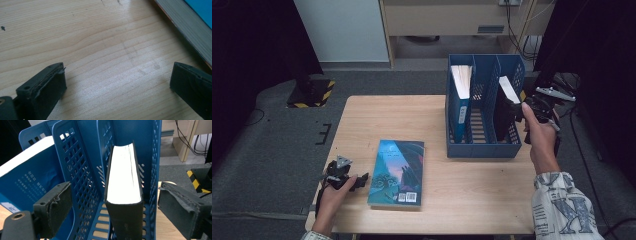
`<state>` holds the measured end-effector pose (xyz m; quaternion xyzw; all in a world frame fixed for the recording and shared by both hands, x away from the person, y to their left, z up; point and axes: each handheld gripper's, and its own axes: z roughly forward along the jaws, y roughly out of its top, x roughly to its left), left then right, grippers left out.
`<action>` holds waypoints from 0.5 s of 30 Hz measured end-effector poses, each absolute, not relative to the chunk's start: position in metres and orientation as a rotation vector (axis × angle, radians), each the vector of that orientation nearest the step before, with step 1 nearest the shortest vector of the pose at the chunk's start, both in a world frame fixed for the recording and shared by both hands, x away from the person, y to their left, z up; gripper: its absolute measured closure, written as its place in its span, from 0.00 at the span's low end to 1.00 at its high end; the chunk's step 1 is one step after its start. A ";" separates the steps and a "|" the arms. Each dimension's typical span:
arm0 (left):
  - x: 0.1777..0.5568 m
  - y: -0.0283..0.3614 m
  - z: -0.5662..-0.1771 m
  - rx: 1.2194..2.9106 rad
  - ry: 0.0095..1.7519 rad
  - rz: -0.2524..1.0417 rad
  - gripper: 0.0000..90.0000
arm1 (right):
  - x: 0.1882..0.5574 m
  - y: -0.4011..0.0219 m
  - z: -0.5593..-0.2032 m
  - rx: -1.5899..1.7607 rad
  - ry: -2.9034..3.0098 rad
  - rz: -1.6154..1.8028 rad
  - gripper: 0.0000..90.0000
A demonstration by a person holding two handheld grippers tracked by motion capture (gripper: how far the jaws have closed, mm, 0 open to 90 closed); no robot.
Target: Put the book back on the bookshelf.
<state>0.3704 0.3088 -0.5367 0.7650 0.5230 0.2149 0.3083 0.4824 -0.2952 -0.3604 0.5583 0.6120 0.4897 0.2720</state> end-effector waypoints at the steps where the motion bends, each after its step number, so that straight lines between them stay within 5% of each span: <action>1: 0.370 0.309 -0.537 2.022 1.383 0.568 0.00 | 0.481 -0.295 -0.360 1.502 1.649 1.316 0.13; 15: 0.370 0.307 -0.537 2.026 1.377 0.566 0.00 | 0.444 -0.288 -0.385 1.461 1.710 1.335 0.13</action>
